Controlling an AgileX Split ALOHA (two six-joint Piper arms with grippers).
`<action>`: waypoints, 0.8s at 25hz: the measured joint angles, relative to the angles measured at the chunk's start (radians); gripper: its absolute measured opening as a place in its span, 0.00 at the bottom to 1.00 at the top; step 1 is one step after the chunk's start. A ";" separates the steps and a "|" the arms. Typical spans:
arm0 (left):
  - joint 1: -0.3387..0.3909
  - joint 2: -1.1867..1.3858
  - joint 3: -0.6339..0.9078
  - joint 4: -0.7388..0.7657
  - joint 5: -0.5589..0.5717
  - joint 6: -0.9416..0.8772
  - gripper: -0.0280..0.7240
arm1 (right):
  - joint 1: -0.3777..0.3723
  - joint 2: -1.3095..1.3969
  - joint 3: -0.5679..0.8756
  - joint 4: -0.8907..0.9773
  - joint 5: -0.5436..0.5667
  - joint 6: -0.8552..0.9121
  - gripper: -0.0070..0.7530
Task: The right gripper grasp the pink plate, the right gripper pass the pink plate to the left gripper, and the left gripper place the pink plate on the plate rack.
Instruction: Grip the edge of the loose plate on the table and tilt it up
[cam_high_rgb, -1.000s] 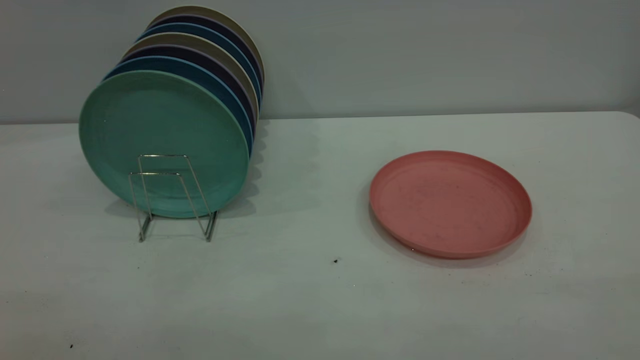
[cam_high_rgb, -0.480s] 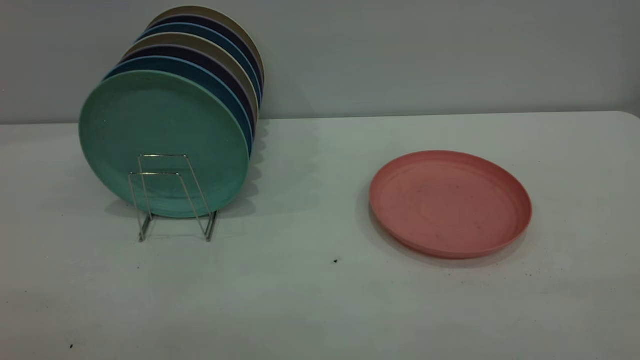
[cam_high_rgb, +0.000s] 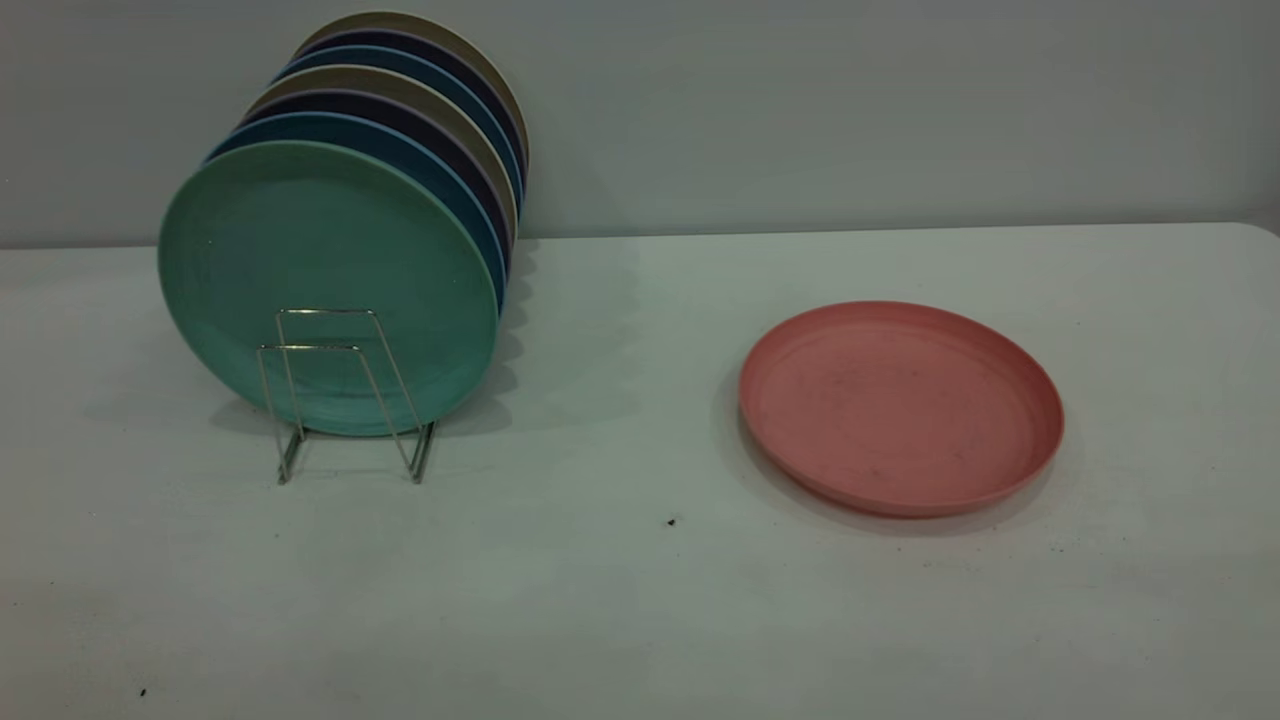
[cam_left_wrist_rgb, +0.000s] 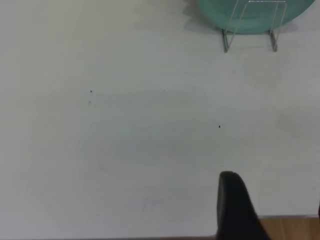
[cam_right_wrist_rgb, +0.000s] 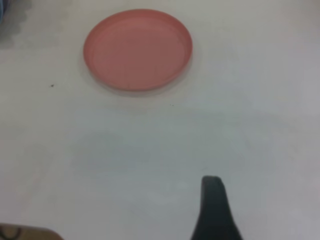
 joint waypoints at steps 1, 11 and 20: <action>0.000 0.000 -0.001 -0.004 -0.002 0.000 0.61 | 0.000 0.000 0.000 0.000 0.000 0.004 0.74; 0.000 0.115 -0.015 -0.139 -0.247 0.005 0.61 | 0.000 0.000 0.000 -0.007 -0.001 0.022 0.74; 0.000 0.420 -0.015 -0.206 -0.378 0.058 0.61 | 0.000 -0.001 -0.004 -0.058 -0.014 0.103 0.73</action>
